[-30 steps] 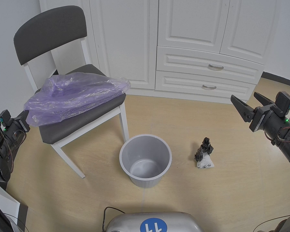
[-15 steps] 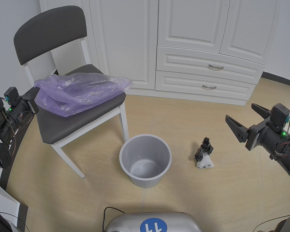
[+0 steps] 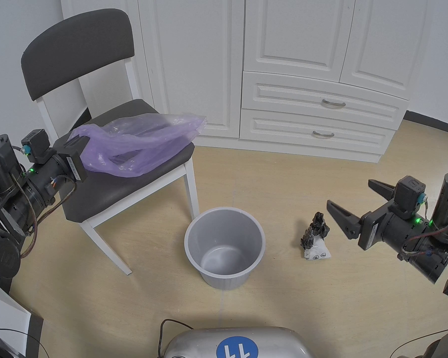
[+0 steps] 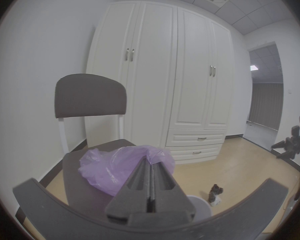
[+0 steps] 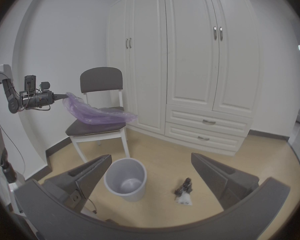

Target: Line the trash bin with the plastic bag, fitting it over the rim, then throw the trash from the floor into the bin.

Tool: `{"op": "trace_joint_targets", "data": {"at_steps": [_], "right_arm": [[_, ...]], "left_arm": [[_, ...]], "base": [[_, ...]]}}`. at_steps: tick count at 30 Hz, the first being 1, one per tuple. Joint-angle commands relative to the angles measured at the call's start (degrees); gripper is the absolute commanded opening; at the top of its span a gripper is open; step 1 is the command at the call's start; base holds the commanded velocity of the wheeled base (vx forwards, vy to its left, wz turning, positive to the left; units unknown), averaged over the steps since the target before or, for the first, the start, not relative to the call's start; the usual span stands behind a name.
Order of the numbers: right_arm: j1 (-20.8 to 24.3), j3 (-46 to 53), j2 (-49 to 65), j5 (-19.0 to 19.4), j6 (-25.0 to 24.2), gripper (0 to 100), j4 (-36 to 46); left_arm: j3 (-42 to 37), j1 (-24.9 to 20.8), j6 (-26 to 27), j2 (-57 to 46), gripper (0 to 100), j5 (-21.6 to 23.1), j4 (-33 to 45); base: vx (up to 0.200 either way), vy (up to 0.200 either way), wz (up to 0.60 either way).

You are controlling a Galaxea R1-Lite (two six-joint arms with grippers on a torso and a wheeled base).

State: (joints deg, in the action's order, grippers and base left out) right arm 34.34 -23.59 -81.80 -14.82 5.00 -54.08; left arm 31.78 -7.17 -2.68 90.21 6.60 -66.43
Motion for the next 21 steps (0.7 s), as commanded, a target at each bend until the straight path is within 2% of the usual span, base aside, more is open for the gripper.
{"op": "trace_joint_targets", "data": {"at_steps": [1,3,7,12,15,21], "right_arm": [[3.9,0.0,-4.5,-0.1,-3.0,100,-0.4],[4.9,-0.1,-6.0,-0.1,-4.8,100,-1.5],[4.9,0.1,-7.4,-0.2,-4.9,100,-3.1],[4.9,-0.2,-9.0,0.0,-5.3,100,-3.6],[4.9,-0.4,-9.9,0.1,-7.0,100,-4.0],[4.9,-0.5,-13.0,0.4,-8.5,100,-7.7]], "left_arm": [[-1.8,-5.8,0.1,-3.3,0,-2.0,0.3],[-3.2,-8.4,0.6,-4.6,0,-2.0,0.3],[-4.7,-10.8,2.2,-6.0,0,-2.0,0.3],[-8.3,-17.2,3.3,-9.5,0,-2.1,0.3],[-9.1,-19.5,3.3,-10.4,0,-2.2,0.3],[-9.8,-23.4,3.3,-10.8,0,-4.9,0.2]], "base": [[0.000,0.000,0.00],[0.000,0.000,0.00],[0.000,0.000,0.00],[0.000,0.000,0.00],[0.000,0.000,0.00],[0.000,0.000,0.00]]}}
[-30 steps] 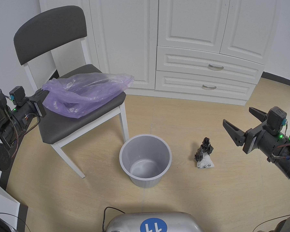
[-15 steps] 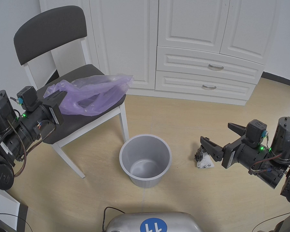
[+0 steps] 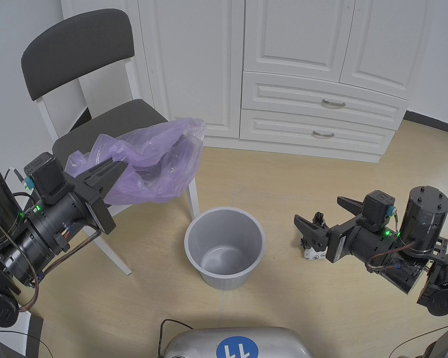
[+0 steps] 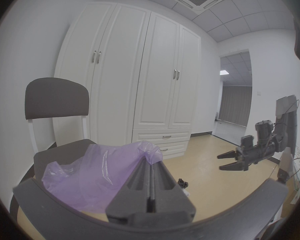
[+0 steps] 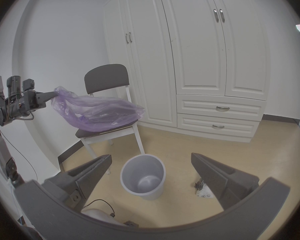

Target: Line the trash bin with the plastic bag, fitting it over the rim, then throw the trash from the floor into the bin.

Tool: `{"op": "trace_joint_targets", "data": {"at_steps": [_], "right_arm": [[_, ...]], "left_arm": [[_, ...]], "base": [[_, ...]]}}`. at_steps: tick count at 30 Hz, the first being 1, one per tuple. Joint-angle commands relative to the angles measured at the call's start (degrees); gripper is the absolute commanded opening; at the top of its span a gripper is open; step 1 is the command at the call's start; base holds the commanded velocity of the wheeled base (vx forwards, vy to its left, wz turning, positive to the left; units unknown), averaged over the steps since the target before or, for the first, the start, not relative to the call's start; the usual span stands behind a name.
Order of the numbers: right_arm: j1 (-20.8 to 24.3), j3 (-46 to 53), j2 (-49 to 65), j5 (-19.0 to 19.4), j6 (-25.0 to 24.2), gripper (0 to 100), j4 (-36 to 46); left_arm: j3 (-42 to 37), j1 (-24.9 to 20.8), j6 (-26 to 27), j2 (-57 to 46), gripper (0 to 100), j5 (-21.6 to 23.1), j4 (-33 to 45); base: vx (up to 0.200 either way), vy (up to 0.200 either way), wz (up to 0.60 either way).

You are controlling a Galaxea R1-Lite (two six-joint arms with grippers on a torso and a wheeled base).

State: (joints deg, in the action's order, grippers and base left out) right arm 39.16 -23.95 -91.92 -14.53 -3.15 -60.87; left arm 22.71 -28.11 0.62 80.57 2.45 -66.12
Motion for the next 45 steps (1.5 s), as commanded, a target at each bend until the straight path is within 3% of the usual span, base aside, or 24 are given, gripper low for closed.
{"op": "trace_joint_targets", "data": {"at_steps": [1,11,21,32,45], "right_arm": [[0.0,-0.1,-4.7,0.1,-1.0,100,-2.1],[0.0,-0.3,-11.6,0.1,-1.7,100,-8.4],[0.0,-0.3,-12.5,0.3,-2.1,100,-8.7],[-0.4,-0.4,-12.5,1.3,-3.2,100,-9.7],[2.5,2.2,-15.0,6.3,-5.0,100,-9.7]], "left_arm": [[-1.4,-4.2,0.0,-1.6,0,-1.2,-0.2],[-4.4,-12.1,0.1,-4.7,0,-1.0,-0.2],[-7.0,-18.6,0.0,-6.6,0,-0.4,-0.2],[-10.2,-30.2,-1.2,-5.3,0,-0.4,-0.1],[-11.0,-33.8,-2.8,-5.9,0,-0.4,-0.4]], "base": [[0.000,0.000,0.00],[0.000,0.000,0.00],[0.000,0.000,0.00],[0.000,0.000,0.00],[0.000,0.000,0.00]]}}
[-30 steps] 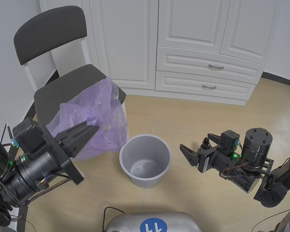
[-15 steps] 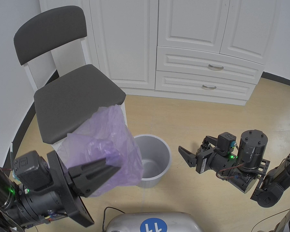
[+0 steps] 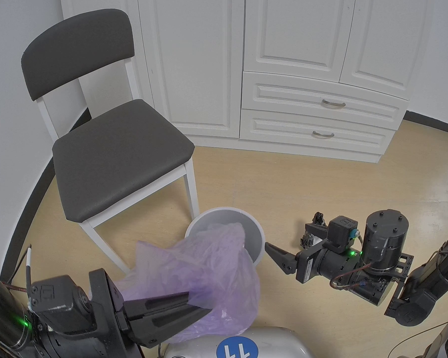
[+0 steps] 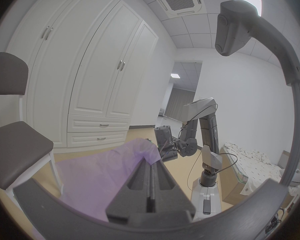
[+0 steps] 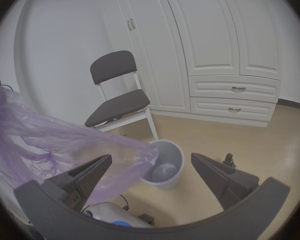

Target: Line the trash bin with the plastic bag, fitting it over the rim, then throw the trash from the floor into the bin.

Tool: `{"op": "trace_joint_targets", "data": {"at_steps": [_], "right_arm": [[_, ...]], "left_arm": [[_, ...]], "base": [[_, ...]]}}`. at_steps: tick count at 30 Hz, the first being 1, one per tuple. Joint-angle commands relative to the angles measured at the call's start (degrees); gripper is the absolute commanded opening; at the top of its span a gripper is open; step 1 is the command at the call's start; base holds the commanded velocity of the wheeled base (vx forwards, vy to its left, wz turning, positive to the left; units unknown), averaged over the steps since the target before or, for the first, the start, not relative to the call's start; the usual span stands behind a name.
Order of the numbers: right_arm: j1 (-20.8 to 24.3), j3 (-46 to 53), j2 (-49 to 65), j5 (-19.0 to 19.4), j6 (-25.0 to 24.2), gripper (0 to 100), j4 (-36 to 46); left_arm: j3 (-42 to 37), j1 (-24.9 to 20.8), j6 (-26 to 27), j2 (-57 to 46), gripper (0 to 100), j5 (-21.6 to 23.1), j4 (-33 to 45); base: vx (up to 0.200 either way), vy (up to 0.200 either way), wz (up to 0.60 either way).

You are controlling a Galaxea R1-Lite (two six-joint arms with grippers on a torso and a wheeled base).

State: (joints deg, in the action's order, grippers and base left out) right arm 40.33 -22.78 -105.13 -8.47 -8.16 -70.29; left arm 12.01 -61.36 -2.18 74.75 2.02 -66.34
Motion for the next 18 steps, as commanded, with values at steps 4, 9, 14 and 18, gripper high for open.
{"op": "trace_joint_targets", "data": {"at_steps": [4,9,14,18], "right_arm": [[1.8,2.5,-3.4,0.4,0.3,100,0.0],[1.9,6.8,-3.4,4.2,2.5,100,0.6],[1.3,10.0,-3.6,6.4,6.8,100,0.5],[0.5,10.7,-3.4,6.5,8.4,100,0.6]], "left_arm": [[-0.1,-0.6,0.0,-0.3,0,-0.1,-0.5],[0.5,1.4,-0.2,-0.5,0,-0.1,-0.5],[1.6,6.1,-0.2,-0.4,0,0.1,-0.5],[2.7,10.6,-1.1,-0.6,0,1.8,-1.1]], "base": [[0.000,0.000,0.00],[0.000,0.000,0.00],[0.000,0.000,0.00],[0.000,0.000,0.00]]}}
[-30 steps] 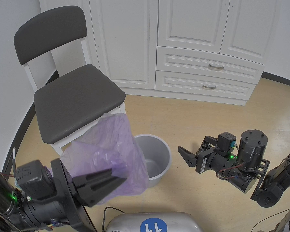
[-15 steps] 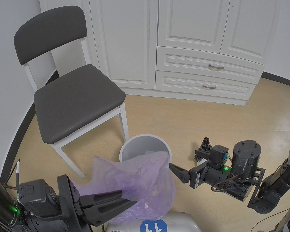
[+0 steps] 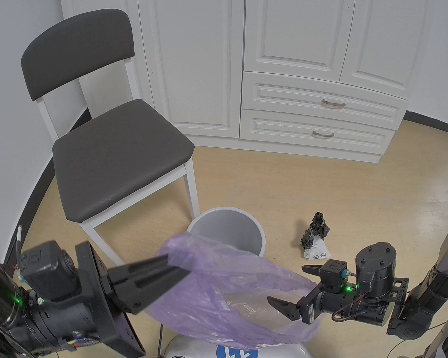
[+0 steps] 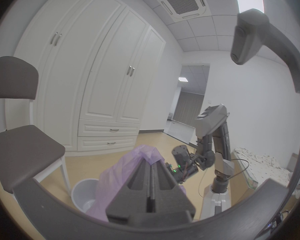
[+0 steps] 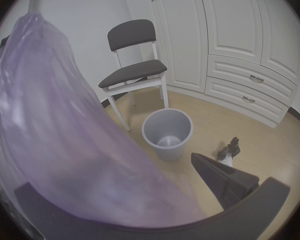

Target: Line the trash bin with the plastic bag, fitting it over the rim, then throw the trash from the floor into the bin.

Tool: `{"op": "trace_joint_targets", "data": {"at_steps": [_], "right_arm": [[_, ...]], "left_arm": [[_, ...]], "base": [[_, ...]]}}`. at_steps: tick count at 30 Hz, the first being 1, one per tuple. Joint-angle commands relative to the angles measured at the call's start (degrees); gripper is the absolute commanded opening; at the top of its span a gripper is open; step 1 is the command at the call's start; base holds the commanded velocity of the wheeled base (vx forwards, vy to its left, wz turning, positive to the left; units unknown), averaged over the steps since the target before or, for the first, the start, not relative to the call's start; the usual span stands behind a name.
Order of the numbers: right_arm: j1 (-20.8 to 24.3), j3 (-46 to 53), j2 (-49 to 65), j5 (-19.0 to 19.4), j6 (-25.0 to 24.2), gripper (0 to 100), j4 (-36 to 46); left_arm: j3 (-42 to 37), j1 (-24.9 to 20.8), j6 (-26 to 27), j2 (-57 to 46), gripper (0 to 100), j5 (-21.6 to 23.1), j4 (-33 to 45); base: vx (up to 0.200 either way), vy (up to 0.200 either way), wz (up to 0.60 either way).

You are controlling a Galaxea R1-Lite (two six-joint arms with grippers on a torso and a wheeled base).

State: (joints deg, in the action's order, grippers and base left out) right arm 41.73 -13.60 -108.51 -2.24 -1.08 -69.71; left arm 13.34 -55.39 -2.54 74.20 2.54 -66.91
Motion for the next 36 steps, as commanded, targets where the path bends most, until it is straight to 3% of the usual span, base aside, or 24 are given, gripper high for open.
{"op": "trace_joint_targets", "data": {"at_steps": [1,11,17,21,29,32,36], "right_arm": [[-1.0,1.6,0.1,0.2,1.4,100,0.0],[-2.4,1.4,-2.3,0.4,2.5,100,0.1],[-2.8,-1.5,-8.6,3.1,0.0,100,-0.9],[-2.0,-7.8,-14.5,3.3,-10.9,100,-2.5],[-1.5,-15.4,-19.0,3.4,-24.2,100,-3.2],[-1.5,-16.7,-20.0,3.6,-27.1,100,-3.3],[-1.7,-16.5,-20.7,4.9,-27.4,100,-3.5]], "left_arm": [[1.5,5.2,-1.2,0.0,0,1.8,-0.8],[4.7,8.2,-7.8,0.1,0,3.6,-5.3],[5.7,8.2,-10.2,0.1,0,3.6,-5.5],[5.7,8.0,-10.2,0.1,0,3.5,-5.5],[5.0,7.6,-10.1,0.0,0,3.6,-6.3],[5.2,7.6,-10.1,0.0,0,3.6,-6.4],[5.6,7.7,-10.1,-0.6,0,3.6,-6.7]], "base": [[0.000,0.000,0.00],[0.000,0.000,0.00],[0.000,0.000,0.00],[0.000,0.000,0.00],[0.000,0.000,0.00],[0.000,0.000,0.00],[0.000,0.000,0.00]]}}
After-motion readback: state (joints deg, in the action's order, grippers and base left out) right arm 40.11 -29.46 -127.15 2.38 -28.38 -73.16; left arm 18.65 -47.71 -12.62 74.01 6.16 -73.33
